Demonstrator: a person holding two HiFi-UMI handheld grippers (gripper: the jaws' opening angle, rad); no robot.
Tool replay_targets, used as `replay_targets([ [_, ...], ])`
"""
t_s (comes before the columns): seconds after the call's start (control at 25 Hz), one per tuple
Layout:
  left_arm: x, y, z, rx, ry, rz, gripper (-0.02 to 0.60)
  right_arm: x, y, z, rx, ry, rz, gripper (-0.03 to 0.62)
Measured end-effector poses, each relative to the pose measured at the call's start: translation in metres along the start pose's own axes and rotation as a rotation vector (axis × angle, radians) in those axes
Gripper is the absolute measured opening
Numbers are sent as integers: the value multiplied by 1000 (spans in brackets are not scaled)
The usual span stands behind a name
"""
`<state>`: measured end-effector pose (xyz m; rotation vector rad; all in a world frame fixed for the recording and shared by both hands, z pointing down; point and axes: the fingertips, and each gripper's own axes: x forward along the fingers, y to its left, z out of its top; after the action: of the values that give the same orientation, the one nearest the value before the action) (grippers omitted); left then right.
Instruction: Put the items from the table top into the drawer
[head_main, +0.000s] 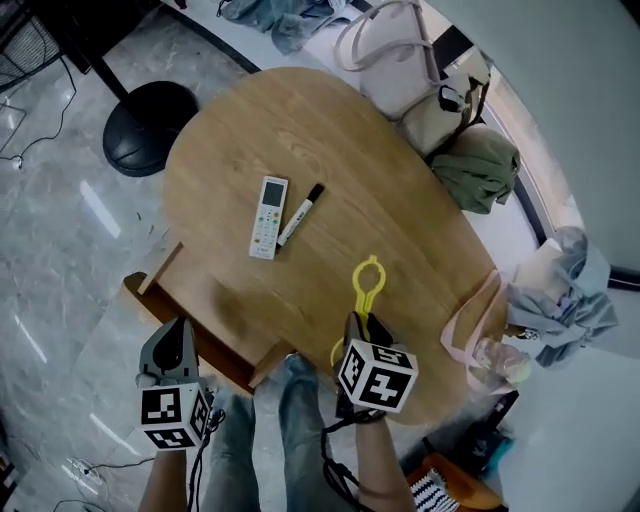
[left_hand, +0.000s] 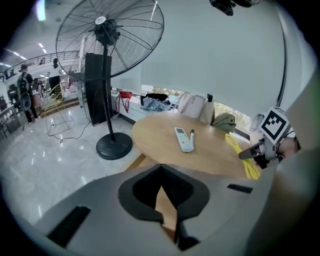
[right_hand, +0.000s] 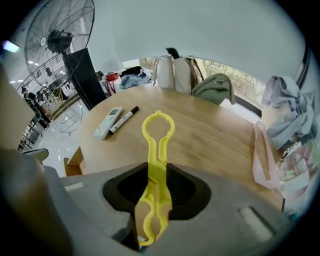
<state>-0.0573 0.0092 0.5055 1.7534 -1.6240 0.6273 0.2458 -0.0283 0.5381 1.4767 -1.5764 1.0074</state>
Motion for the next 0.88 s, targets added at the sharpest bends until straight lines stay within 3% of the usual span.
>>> replay_targets([
  [0.88, -77, 128, -48, -253, -87, 202, -5, -7, 177, -6, -377, 19, 158, 118],
])
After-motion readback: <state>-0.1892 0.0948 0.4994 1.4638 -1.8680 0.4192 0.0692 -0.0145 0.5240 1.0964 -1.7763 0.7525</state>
